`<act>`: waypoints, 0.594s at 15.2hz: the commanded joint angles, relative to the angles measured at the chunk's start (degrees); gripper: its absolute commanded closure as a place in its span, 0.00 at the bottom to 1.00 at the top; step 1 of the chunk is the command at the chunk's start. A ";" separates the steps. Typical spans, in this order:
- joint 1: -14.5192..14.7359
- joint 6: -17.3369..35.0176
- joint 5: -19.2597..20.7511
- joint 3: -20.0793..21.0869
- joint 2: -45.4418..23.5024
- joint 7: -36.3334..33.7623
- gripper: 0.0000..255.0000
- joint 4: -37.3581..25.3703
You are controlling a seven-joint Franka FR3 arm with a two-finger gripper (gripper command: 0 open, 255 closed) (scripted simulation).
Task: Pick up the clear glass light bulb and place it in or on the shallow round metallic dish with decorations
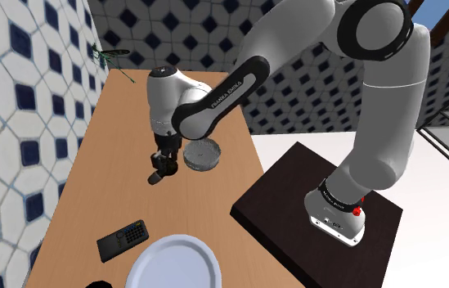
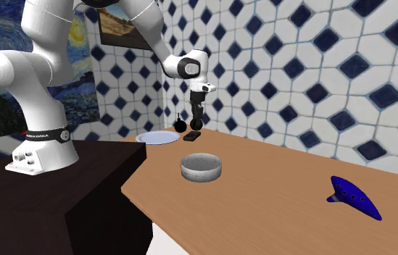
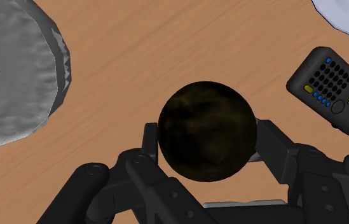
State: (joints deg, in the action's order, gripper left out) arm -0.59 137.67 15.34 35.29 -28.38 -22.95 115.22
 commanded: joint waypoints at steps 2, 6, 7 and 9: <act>-4.50 0.96 -1.67 0.68 2.91 4.28 1.00 3.77; -10.41 1.56 -4.03 1.26 6.30 10.60 1.00 7.60; -11.83 1.62 -4.62 1.33 7.07 12.24 1.00 8.39; -14.58 1.65 -5.77 1.38 8.50 15.55 1.00 9.76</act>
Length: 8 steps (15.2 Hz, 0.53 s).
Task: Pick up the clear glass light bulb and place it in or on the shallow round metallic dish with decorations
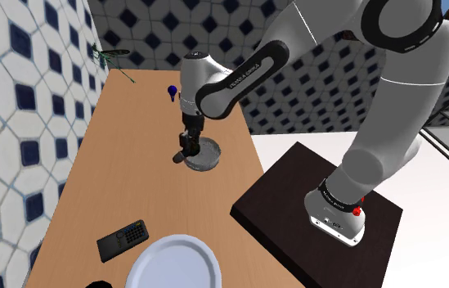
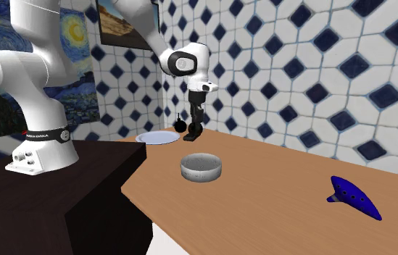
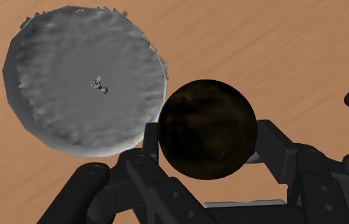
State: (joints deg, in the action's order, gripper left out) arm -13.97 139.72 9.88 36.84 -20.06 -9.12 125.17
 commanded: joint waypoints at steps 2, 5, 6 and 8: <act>-3.85 -0.51 -1.38 -0.26 1.46 5.06 1.00 0.91; -7.58 -0.88 -2.81 -0.65 3.05 10.04 1.00 2.05; -8.76 -1.07 -3.21 -0.85 3.48 11.67 1.00 2.30; -11.46 -1.62 -4.04 -1.49 4.34 15.54 1.00 2.60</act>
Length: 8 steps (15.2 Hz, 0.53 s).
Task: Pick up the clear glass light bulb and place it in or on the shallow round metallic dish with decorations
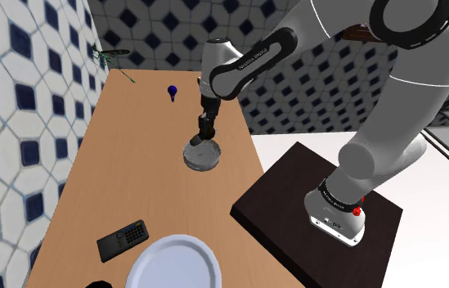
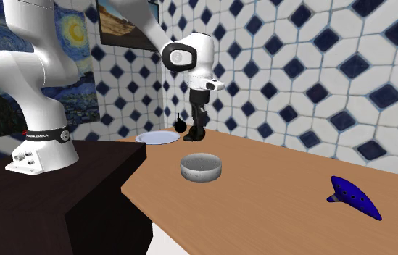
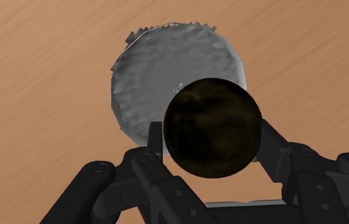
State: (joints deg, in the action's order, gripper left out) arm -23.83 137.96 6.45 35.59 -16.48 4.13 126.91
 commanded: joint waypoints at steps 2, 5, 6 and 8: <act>-1.12 1.45 0.50 -0.84 -0.59 1.62 1.00 1.03; -0.36 3.37 2.21 -1.82 -2.66 0.58 1.00 1.17; -0.08 3.99 2.78 -2.18 -3.35 0.24 1.00 1.19; -0.32 3.56 2.30 -1.90 -2.76 0.52 0.00 1.30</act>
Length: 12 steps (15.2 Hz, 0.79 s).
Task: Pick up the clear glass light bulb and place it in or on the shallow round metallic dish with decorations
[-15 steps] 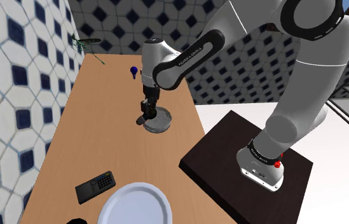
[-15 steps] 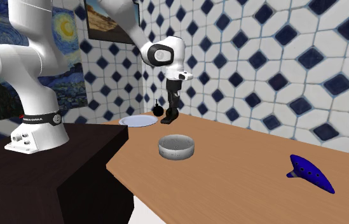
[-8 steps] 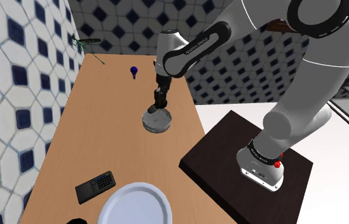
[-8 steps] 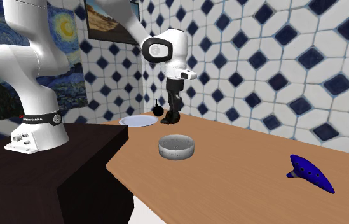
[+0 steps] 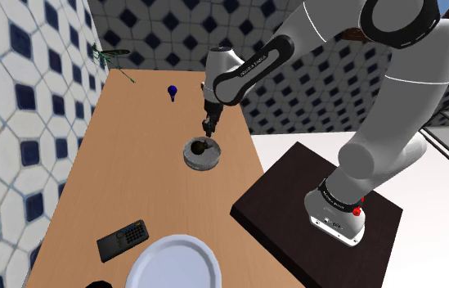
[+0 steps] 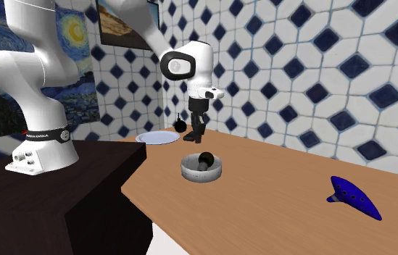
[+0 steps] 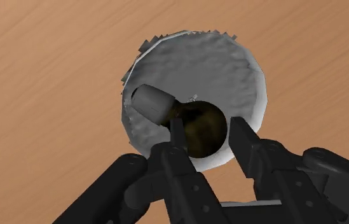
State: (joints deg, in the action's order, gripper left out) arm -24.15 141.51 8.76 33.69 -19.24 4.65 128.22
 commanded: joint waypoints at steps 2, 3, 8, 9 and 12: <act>4.12 -0.13 6.55 -2.61 -4.81 -2.29 0.00 -4.02; 6.22 -0.33 9.42 -3.93 -7.10 -3.12 0.00 -6.09; 14.01 -1.13 19.01 -8.81 -16.07 -5.11 0.00 -14.44; 14.23 -0.65 19.37 -9.16 -16.67 -5.34 0.00 -14.54; 14.89 0.77 20.47 -10.18 -18.50 -6.04 0.00 -14.92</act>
State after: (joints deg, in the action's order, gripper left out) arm -9.59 141.79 28.73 23.94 -36.95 -1.12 113.60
